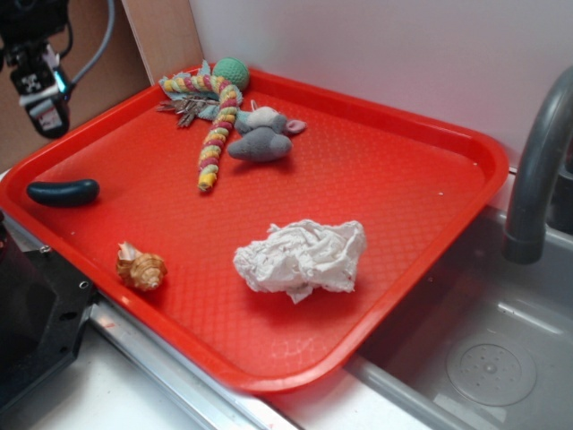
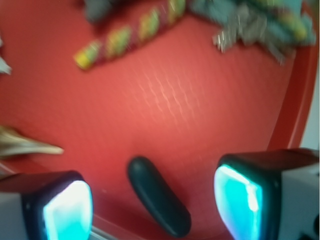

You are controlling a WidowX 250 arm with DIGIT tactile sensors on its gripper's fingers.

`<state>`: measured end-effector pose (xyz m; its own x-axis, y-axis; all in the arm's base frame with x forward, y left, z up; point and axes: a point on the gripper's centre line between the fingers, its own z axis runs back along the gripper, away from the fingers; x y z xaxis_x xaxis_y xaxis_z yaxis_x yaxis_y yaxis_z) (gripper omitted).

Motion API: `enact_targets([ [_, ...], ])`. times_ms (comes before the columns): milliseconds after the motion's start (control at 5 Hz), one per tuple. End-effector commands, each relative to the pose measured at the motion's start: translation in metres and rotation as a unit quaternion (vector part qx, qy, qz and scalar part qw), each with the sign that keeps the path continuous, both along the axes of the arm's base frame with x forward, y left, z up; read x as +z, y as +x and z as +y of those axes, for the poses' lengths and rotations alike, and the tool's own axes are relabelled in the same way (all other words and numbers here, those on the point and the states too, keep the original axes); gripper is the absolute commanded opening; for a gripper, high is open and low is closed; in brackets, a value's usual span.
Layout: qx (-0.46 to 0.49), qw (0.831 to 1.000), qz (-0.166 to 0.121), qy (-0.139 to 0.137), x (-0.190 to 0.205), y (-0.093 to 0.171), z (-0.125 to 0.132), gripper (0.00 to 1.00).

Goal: Grab the plastic pickle.

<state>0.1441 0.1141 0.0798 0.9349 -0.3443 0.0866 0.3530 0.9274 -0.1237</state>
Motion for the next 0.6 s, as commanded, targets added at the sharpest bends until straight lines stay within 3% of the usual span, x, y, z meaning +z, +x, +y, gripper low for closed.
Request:
enact_targets([
  [0,-0.047,0.999,-0.005,-0.004,-0.031,-0.013,-0.024,1.00],
  [200,-0.038,0.999,0.017,0.015,-0.054,-0.007,-0.017,1.00],
  [400,-0.025,0.997,0.050,0.047,-0.071,-0.004,-0.013,0.86],
])
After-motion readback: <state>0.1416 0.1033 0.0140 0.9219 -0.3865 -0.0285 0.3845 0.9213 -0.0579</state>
